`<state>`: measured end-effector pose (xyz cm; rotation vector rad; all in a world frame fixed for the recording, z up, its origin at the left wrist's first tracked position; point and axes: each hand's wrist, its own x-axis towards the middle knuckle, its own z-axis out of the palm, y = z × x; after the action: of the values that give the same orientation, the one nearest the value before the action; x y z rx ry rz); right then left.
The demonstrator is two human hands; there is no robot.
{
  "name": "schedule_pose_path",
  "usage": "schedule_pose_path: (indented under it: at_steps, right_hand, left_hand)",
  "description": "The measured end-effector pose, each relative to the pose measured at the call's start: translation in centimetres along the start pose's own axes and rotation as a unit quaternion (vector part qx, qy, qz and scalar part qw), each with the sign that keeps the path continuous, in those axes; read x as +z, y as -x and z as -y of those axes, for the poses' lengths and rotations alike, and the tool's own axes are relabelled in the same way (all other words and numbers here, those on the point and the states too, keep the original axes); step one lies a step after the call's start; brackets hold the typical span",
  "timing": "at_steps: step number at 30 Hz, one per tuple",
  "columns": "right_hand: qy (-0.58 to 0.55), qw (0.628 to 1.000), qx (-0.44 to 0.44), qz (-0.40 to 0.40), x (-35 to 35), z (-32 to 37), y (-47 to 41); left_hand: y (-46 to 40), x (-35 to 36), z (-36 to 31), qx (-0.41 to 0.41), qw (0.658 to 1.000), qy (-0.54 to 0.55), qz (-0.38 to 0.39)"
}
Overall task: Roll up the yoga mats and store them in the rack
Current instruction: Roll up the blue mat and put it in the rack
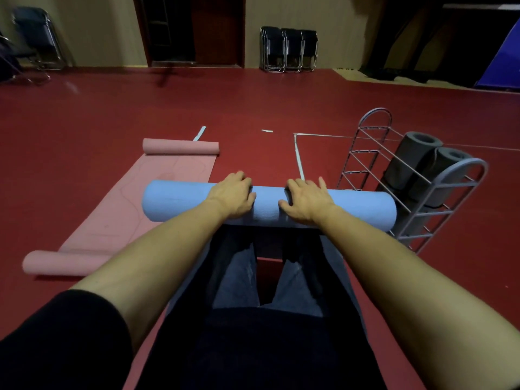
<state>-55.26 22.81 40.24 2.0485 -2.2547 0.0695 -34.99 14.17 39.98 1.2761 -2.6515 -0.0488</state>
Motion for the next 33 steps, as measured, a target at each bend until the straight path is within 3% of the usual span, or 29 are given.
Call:
schedule_pose_path:
  at_steps: [5, 11, 17, 21, 33]
  right_hand:
    - [-0.014, 0.999, -0.010, 0.030, 0.2, -1.1, -1.1]
    - [-0.047, 0.999, -0.004, 0.001, 0.5, -1.0, -1.5]
    - [-0.042, 0.998, -0.019, 0.037, 1.4, -2.0, -2.3]
    - [0.050, 0.995, -0.059, 0.057, 2.7, -2.7, -2.9]
    - [0.103, 0.991, -0.079, -0.034, 2.2, -2.7, -2.1]
  left_hand:
    - [-0.8, 0.3, 0.3, -0.002, 0.999, -0.032, 0.015]
    - [-0.9, 0.9, 0.8, 0.010, 0.999, -0.013, -0.028]
    - [-1.4, 0.9, 0.9, 0.018, 0.996, -0.066, 0.050]
    - [-2.1, 2.5, 1.1, 0.023, 0.990, -0.122, 0.070]
    - [-1.6, 2.6, 1.0, 0.041, 0.984, -0.166, -0.040]
